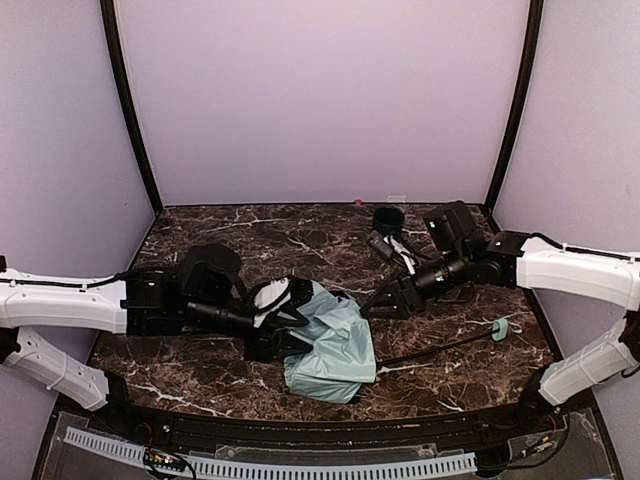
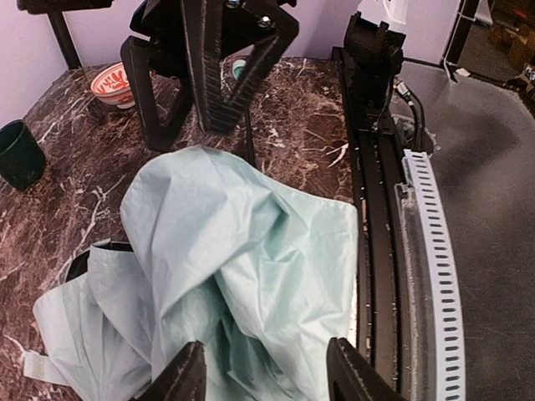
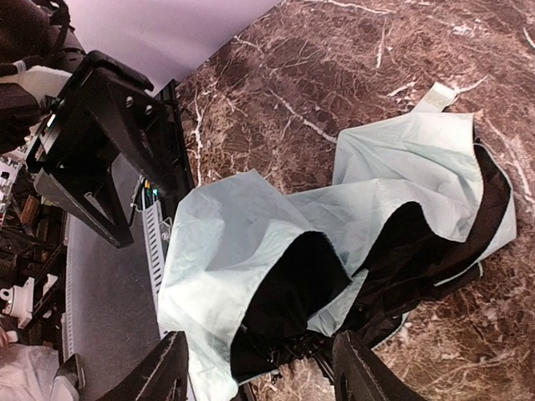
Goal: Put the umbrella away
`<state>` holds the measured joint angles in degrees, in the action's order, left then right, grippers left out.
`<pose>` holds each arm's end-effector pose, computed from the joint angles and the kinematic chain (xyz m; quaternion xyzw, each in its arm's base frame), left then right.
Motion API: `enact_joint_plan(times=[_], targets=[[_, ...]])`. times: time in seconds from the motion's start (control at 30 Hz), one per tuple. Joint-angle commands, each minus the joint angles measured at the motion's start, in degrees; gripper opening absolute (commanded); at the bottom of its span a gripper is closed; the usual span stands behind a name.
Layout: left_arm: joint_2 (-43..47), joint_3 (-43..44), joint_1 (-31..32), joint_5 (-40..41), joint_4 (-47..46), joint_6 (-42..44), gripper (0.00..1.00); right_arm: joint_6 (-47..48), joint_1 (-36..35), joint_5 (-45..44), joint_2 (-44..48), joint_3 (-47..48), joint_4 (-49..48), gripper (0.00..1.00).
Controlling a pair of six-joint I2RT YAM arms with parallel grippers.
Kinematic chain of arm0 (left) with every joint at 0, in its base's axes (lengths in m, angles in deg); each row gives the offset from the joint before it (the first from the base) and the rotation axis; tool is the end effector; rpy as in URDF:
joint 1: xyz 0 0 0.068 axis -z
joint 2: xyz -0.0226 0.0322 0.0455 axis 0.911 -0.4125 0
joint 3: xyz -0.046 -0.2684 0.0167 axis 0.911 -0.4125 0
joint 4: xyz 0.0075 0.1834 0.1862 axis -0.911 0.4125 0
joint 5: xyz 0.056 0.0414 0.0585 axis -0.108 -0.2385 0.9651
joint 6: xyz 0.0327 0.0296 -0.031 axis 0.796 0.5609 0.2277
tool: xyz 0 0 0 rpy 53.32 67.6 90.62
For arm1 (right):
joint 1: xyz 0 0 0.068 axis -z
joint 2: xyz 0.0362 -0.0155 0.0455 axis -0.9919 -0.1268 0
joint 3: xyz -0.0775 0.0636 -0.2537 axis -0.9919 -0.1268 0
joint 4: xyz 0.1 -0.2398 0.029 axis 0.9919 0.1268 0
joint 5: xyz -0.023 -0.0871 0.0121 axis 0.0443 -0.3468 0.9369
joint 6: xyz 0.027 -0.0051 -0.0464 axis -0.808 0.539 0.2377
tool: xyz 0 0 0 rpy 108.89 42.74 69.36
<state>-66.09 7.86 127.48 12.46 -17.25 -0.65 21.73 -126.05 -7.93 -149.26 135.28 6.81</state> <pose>0.1198 -0.2462 0.2675 0.5556 0.6319 -0.3431 0.4175 0.1877 0.2082 0.2695 -0.3880 0.7778 0.4451 0.2155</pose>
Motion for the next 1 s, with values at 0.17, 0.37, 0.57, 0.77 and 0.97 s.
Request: enact_joint_plan(times=[0.17,0.37,0.57,0.77,0.97], targets=[[-9.4,5.7,1.9,4.0,0.1,0.1,0.48,-4.2,-4.1,8.8,-3.5,-3.1,-8.2,0.19],[-12.0,5.5,2.5,3.2,0.0,1.3,0.35,-2.1,-3.4,10.2,-3.0,-2.6,-6.4,0.00],[-8.4,2.7,2.5,6.3,-0.6,1.2,0.00,-1.3,1.2,8.5,-1.8,-3.1,-4.0,0.00],[-2.3,-4.8,2.5,6.4,-0.8,-0.7,0.00,-0.8,9.1,9.3,-1.0,-6.8,-4.3,0.00],[-1.1,-7.9,2.5,4.0,-4.7,-1.0,0.00,-2.6,9.7,12.6,-4.6,-8.1,-9.0,0.00]])
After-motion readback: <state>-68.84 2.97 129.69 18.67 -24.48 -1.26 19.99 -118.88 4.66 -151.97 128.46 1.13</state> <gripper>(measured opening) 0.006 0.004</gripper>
